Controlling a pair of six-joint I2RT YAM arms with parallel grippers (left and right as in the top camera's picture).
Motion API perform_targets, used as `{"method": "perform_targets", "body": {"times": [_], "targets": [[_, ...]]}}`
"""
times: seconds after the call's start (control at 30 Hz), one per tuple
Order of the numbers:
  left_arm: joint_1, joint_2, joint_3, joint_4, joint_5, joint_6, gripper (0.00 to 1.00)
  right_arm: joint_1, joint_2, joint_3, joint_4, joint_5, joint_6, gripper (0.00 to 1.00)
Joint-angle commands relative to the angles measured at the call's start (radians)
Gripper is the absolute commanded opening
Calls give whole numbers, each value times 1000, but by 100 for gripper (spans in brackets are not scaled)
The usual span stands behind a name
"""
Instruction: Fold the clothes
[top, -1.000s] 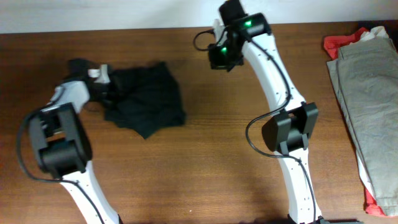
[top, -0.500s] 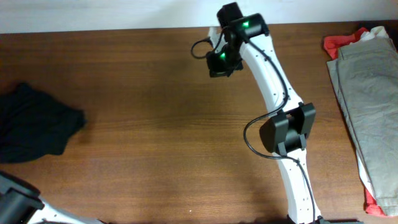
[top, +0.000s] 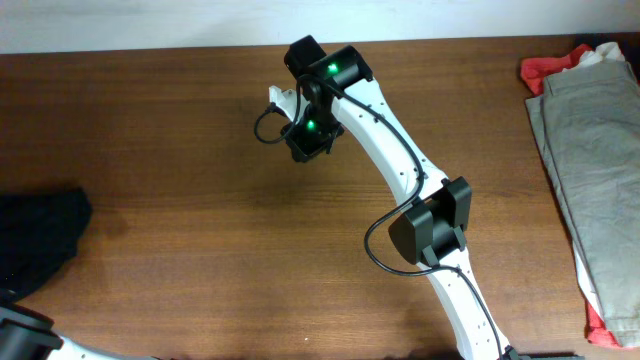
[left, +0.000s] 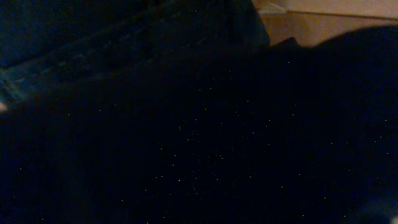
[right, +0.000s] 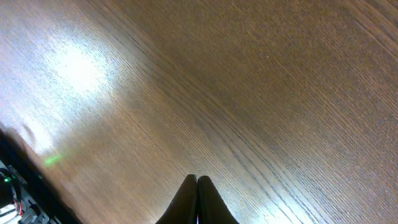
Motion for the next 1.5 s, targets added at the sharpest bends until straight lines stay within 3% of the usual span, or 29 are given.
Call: {"method": "perform_targets", "body": {"times": [0.0,0.17,0.2,0.23,0.27,0.3,0.43,0.5,0.73,0.77,0.8,0.87,0.9,0.93,1.07,1.2,1.47], "targets": [[30,-51,30,-19,-61,-59,1,5,-18,14,-4,-13,-11,5],[41,-47,30,-37,-66,-62,1,5,-18,14,-3,-13,-11,5],[41,-47,30,-37,-66,-61,22,5,-18,14,-3,-12,-11,6],[41,-47,30,-37,-66,-61,63,5,-18,14,-3,-12,-11,16],[41,-47,31,-37,-66,-60,99,5,-18,14,-3,-12,-22,20],[41,-47,31,-39,-66,-60,99,5,-18,14,-3,-9,-22,28],[41,-50,31,-82,-70,-62,99,5,-18,14,-3,-9,-22,32],[41,-64,31,-120,-70,-61,99,5,-13,13,0,-9,-22,45],[40,-390,40,-187,-69,-95,98,5,-2,-5,26,-13,-21,46],[35,-420,40,-204,-66,-95,63,5,1,-19,41,-13,-18,42],[21,-431,40,-241,-65,-95,21,5,7,-39,48,-13,-18,40],[-49,-398,36,-364,-66,-28,1,5,13,-124,74,-13,-18,31],[-100,-360,31,-415,-66,38,1,5,13,-165,85,-13,-18,23],[-164,-298,12,-463,-70,103,1,5,13,-210,99,-13,-18,22],[-294,-54,-131,-504,-73,133,1,5,13,-253,105,-12,-18,22],[-285,141,-179,-484,-109,169,1,5,13,-253,105,-13,-18,22],[-109,160,-177,-431,-125,107,1,5,13,-253,86,-13,-18,22]]}}
